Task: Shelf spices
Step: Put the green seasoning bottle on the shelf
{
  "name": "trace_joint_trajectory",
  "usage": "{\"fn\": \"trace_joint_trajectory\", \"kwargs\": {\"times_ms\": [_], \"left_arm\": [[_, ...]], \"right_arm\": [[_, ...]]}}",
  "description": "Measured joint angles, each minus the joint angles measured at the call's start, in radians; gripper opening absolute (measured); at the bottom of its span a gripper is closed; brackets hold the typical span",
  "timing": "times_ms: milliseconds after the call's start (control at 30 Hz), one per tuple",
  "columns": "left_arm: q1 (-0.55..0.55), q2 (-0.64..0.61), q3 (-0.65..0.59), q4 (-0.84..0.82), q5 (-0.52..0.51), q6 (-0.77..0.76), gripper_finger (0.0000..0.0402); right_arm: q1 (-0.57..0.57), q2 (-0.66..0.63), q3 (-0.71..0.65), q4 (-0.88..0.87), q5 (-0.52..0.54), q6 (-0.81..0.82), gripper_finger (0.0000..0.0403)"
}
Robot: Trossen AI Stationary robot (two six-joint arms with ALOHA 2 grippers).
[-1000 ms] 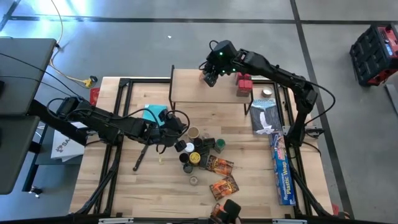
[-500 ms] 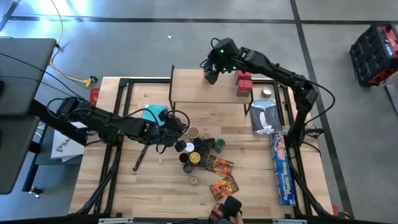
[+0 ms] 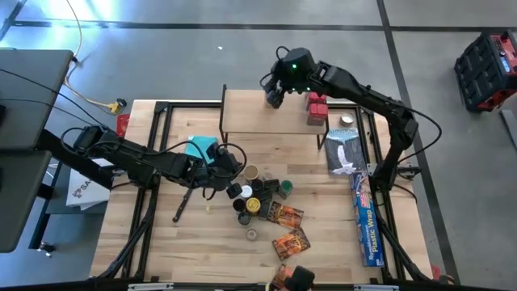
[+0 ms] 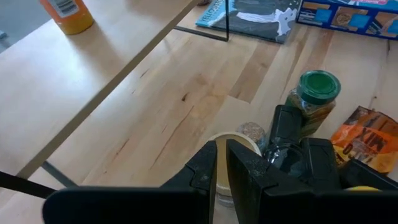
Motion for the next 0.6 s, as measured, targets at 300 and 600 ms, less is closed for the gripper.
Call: {"fn": "trace_joint_trajectory", "kwargs": {"times_ms": [300, 600], "left_arm": [[-0.033, 0.0, 0.0, -0.005, -0.001, -0.017, 0.0033], [-0.06, 0.0, 0.0, -0.033, -0.015, -0.043, 0.0033]], "right_arm": [[0.256, -0.11, -0.015, -0.217, 0.041, -0.113, 0.0272], [0.548, -0.195, -0.274, -0.247, 0.067, 0.105, 0.0272]]}}
